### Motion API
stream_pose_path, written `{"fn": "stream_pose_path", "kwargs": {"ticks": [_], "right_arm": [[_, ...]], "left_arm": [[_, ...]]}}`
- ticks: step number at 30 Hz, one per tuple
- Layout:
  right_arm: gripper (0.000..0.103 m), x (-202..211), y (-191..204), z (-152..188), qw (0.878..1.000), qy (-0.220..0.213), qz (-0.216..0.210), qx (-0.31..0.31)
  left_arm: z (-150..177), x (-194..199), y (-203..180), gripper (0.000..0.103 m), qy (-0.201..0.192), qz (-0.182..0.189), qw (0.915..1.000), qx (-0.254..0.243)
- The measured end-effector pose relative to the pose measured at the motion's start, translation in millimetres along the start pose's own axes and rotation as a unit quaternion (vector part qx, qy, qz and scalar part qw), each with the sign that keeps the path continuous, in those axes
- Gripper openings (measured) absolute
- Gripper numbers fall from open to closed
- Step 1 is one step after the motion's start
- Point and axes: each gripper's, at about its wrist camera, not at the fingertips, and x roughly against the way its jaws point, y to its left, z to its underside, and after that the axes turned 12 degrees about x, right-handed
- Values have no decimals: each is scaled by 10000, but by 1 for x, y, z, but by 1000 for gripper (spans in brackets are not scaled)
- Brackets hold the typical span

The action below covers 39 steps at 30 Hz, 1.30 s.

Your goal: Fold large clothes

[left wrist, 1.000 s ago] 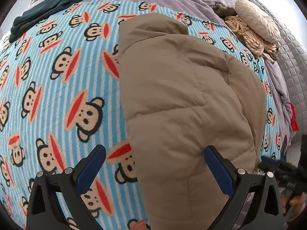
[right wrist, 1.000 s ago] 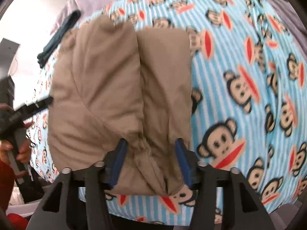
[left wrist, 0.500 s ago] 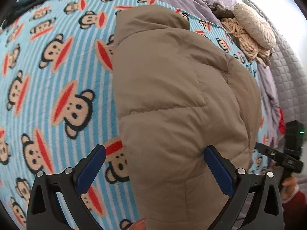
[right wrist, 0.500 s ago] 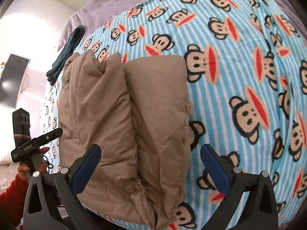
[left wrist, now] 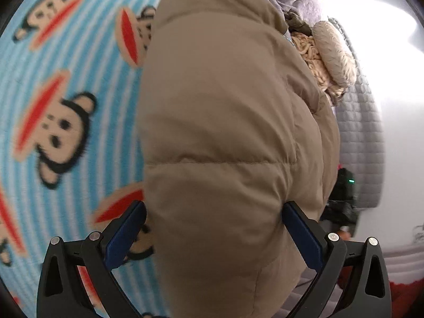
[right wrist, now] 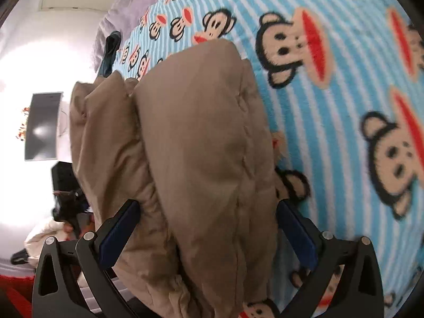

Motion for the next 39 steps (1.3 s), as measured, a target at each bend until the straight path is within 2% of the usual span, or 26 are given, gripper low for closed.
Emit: {"fn": "stream_pose_path", "kwargs": {"ticks": [6, 10, 12, 13, 16, 17, 22, 27, 33, 36, 39], "right_arm": [[103, -29, -11, -19, 9977, 100, -673, -7], [102, -42, -14, -26, 9962, 132, -837, -177], [87, -44, -14, -24, 9953, 107, -928, -262], [73, -43, -12, -22, 9937, 87, -1068, -323], [58, -37, -2, -17, 9923, -66, -1191, -345], [56, -34, 3, -16, 9922, -94, -1198, -322], [56, -29, 41, -19, 9913, -307, -1281, -73], [56, -41, 85, -44, 9875, -543, -1474, 123], [56, -103, 125, -87, 9853, -464, -1619, 285], [56, -141, 133, -104, 9864, -332, -1588, 254], [64, -181, 133, -121, 9903, -160, -1373, 122]], "left_arm": [[-2, -22, 1, 103, 43, 148, 9999, 4], [-4, -26, 1, 103, 17, 108, 9999, -10], [-3, -25, -4, 97, -77, 76, 9999, -34], [-2, -22, -8, 91, -113, 75, 9999, -61], [2, -4, -15, 79, -189, 132, 9995, -216], [2, 2, -20, 79, -212, 138, 9993, -280], [-7, 46, -39, 79, -489, 238, 9967, -601], [-39, 98, -42, 79, -836, 207, 9932, -786], [-93, 135, -7, 79, -1257, -126, 9899, -637], [-121, 135, 24, 79, -1302, -282, 9903, -406], [-138, 123, 51, 84, -1260, -294, 9915, -139]]}}
